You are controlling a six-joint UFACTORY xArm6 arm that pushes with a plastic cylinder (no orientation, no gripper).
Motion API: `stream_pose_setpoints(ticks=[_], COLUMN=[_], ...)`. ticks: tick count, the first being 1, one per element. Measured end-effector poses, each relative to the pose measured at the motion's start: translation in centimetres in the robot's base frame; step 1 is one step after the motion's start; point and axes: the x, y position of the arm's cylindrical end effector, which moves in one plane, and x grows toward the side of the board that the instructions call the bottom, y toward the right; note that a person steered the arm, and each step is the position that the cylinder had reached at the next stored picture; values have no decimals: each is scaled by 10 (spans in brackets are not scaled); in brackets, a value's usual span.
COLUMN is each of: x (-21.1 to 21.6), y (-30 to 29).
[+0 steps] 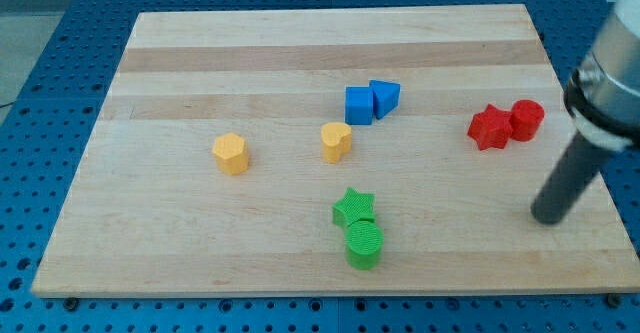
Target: Separate the green blocks
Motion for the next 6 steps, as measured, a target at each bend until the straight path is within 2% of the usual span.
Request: stream_pose_setpoints(ticks=[1,2,4,5,6], x=[41,50,41,19,14], y=[-24,-55,-182,-228,-259])
